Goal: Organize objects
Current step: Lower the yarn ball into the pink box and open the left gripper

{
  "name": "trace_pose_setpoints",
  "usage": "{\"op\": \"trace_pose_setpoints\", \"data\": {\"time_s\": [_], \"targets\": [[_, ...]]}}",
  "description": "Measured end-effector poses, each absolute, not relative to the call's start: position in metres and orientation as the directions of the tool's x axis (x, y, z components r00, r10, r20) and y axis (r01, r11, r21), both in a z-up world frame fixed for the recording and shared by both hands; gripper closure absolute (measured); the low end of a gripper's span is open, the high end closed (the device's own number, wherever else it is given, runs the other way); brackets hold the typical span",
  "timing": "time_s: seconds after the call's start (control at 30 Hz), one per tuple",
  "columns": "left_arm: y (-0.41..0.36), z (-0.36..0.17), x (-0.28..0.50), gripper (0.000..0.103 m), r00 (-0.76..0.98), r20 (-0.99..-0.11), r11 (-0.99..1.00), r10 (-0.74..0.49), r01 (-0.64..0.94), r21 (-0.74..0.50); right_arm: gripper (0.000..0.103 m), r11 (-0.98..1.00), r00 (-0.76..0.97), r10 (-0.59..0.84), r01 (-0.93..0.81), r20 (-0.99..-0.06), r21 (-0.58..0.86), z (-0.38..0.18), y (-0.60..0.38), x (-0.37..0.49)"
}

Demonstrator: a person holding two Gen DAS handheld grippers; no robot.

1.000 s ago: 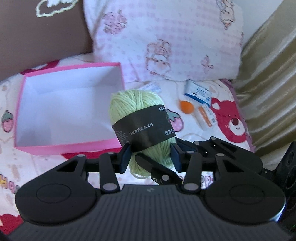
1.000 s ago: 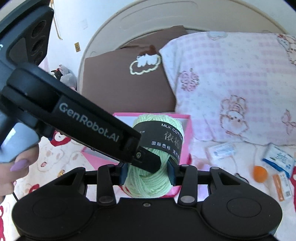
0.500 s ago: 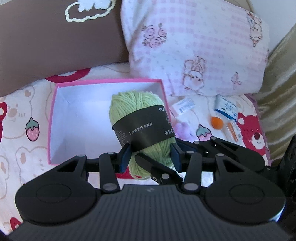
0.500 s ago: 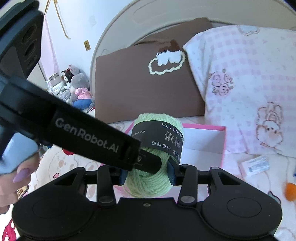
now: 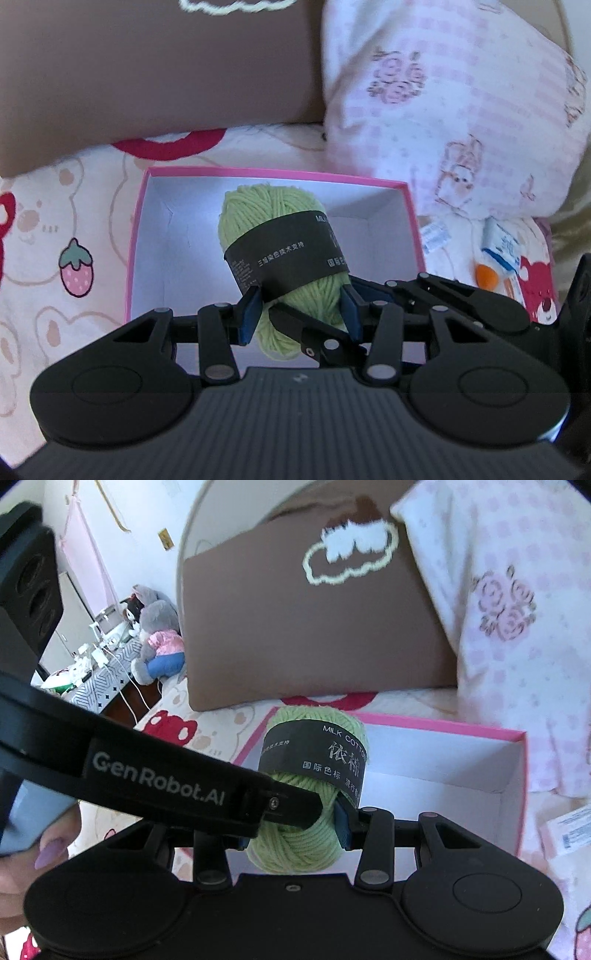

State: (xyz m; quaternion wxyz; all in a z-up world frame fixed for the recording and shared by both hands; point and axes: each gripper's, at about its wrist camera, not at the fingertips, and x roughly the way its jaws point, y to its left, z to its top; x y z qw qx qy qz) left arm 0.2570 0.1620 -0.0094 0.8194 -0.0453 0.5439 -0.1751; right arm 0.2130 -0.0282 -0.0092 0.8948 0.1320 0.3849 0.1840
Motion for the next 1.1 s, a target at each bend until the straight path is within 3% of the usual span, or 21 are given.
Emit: {"op": "trace_pose_setpoints", "data": {"time_s": [0.47,0.83,0.93,1.1], "targets": [[0.177,-0.075,0.316,0.058,0.339,-0.879,0.94,-0.336,0.185,-0.288,0.056,0.897,0.564,0.427,-0.163,-0.706,0.412,-0.065,-0.017,0.284],[0.187,-0.101,0.319,0.058,0.31,-0.914,0.959,-0.261,0.192,-0.209,0.056,0.888,0.494,0.448,-0.153,-0.745,0.433,-0.093,-0.002,0.296],[0.188,-0.104,0.32,0.059,0.314,-0.912,0.958,-0.264,0.195,-0.21,0.048,0.874,0.469,0.474,-0.152,-0.745,0.461,-0.095,-0.008,0.296],[0.192,-0.113,0.322,0.061,0.318,-0.925,0.971,-0.207,0.184,-0.154,0.045,0.856,0.449,0.513,-0.206,-0.731,0.475,-0.092,-0.012,0.293]]}}
